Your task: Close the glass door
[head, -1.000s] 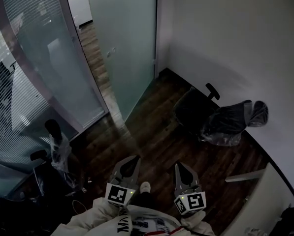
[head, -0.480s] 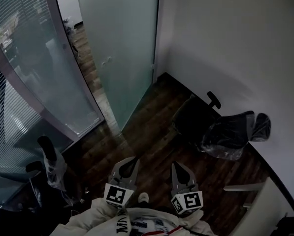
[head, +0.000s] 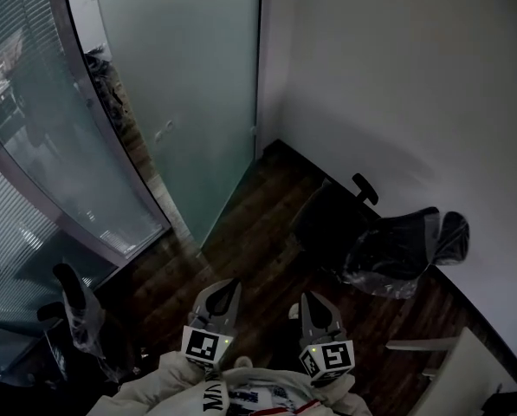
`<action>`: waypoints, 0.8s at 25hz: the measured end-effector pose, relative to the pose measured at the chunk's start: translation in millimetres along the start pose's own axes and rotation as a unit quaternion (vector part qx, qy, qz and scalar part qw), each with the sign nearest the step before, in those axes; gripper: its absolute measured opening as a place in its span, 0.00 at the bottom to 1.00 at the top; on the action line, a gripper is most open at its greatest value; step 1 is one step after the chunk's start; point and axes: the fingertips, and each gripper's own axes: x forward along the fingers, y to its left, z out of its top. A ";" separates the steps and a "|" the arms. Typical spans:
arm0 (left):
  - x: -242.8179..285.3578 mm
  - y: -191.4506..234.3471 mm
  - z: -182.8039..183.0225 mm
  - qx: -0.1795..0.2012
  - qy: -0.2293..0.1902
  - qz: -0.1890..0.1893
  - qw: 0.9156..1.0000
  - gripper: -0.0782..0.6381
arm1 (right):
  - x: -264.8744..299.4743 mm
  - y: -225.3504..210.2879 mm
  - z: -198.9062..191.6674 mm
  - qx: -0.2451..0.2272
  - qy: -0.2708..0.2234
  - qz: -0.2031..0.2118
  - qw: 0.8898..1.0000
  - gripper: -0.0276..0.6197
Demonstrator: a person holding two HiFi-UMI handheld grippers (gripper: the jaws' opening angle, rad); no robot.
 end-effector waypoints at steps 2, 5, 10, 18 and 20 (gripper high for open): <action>19.7 4.9 -0.4 0.009 -0.003 0.013 1.000 0.11 | 19.7 -15.0 4.4 0.000 -0.008 0.014 1.000 0.05; 52.6 13.1 -6.4 0.015 -0.003 0.036 0.999 0.11 | 50.6 -38.2 11.2 -0.004 -0.013 0.042 0.999 0.05; 121.0 17.7 28.1 0.012 -0.004 0.068 0.998 0.11 | 98.2 -95.1 44.4 -0.006 -0.023 0.066 0.998 0.05; 204.9 35.2 29.7 0.032 -0.014 0.136 0.990 0.11 | 159.2 -175.7 67.4 -0.002 -0.022 0.104 0.994 0.05; 220.5 37.7 28.9 0.031 -0.008 0.150 0.988 0.11 | 177.0 -186.7 66.3 0.002 -0.015 0.119 0.993 0.05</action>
